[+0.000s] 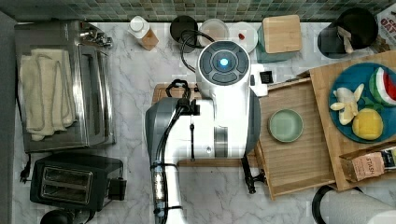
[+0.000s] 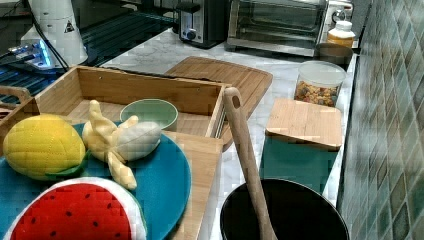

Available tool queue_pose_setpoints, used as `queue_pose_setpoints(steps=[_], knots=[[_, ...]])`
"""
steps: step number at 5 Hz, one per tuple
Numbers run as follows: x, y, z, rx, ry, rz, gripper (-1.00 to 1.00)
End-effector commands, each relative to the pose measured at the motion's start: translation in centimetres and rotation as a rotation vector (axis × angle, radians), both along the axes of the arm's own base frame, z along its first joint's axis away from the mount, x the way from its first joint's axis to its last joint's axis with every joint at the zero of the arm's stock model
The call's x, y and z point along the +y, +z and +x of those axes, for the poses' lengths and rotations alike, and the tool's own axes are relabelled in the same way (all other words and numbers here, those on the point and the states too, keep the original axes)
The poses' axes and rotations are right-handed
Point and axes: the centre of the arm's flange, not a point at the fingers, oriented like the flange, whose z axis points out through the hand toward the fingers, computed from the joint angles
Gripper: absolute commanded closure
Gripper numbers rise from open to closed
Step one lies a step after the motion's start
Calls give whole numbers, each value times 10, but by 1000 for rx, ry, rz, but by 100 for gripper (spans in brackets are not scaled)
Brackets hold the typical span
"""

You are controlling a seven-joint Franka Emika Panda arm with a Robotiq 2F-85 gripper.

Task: Close the drawer.

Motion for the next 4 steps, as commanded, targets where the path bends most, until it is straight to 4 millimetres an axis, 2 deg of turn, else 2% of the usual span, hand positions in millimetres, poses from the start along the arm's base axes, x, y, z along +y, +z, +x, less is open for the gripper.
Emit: queue_pose_setpoints(steps=[1, 2, 3, 4], knots=[[2, -1, 0, 1, 6, -3, 100], [1, -4, -7, 26, 163, 40, 100], [10, -14, -19, 5, 368, 73, 100], [17, -30, -21, 68, 549, 115, 100]])
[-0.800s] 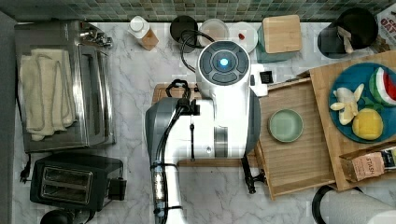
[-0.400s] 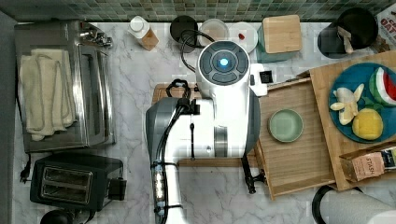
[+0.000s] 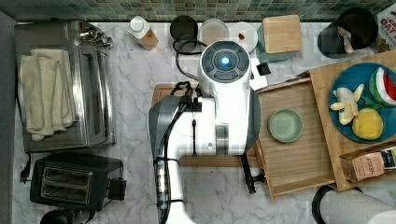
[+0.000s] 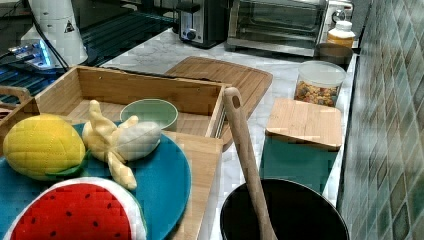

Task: Close the drawer.

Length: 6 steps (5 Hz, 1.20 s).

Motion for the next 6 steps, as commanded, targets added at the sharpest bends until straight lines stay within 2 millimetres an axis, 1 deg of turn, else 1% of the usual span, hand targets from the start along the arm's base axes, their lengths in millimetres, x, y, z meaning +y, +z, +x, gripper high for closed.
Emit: queue_pose_setpoints(steps=[1, 2, 3, 4, 5, 6], knots=[[36, -30, -43, -13, 419, 66, 100], [47, -50, -63, -40, 513, 45, 100], [54, -75, -80, -20, 635, -4, 100], [52, -100, -96, -24, 756, -1, 100], [56, -119, -106, 6, 830, -7, 100], [58, -143, -113, 54, 881, -28, 100]])
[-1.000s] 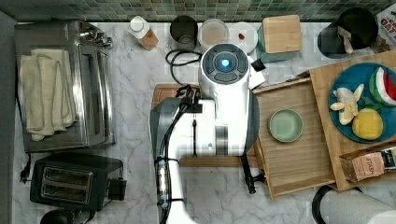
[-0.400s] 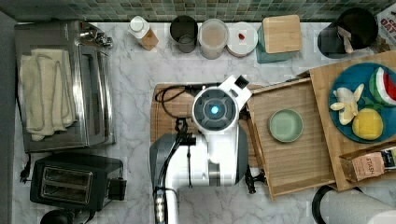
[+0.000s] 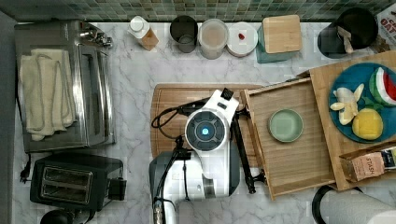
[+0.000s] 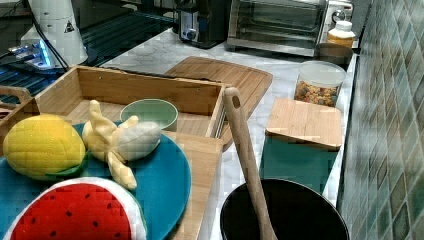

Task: Close the drawer.

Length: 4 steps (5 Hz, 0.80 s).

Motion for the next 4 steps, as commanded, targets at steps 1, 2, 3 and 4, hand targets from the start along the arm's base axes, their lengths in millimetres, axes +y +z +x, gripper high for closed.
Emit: queue_pose_setpoints(steps=[1, 2, 3, 4], knots=[[31, -68, -36, 102, 244, -83, 100], [30, -83, -43, 83, 274, -100, 100], [19, -81, -45, 50, 295, -105, 100], [11, -86, -39, 62, 274, -114, 100]])
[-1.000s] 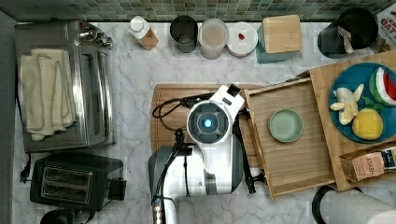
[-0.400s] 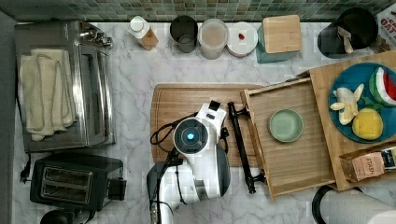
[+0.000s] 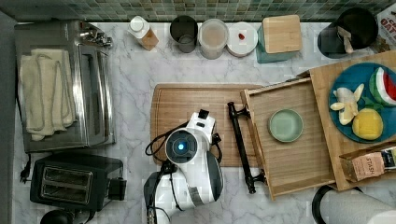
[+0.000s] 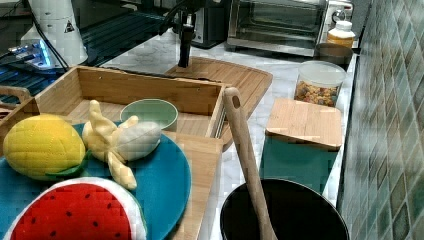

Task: Close the drawer.

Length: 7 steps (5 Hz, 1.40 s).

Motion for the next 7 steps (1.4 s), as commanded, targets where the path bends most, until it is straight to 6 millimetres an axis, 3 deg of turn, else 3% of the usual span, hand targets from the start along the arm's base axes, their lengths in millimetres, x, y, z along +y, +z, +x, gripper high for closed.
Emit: queue_pose_setpoints(steps=[1, 3, 6, 7], knots=[[-36, -15, 12, -60, 63, -18, 100], [-89, -25, 18, -18, 43, -22, 100], [-198, 10, 7, -53, -54, 2, 100], [-240, 9, 14, -75, -75, 31, 100]])
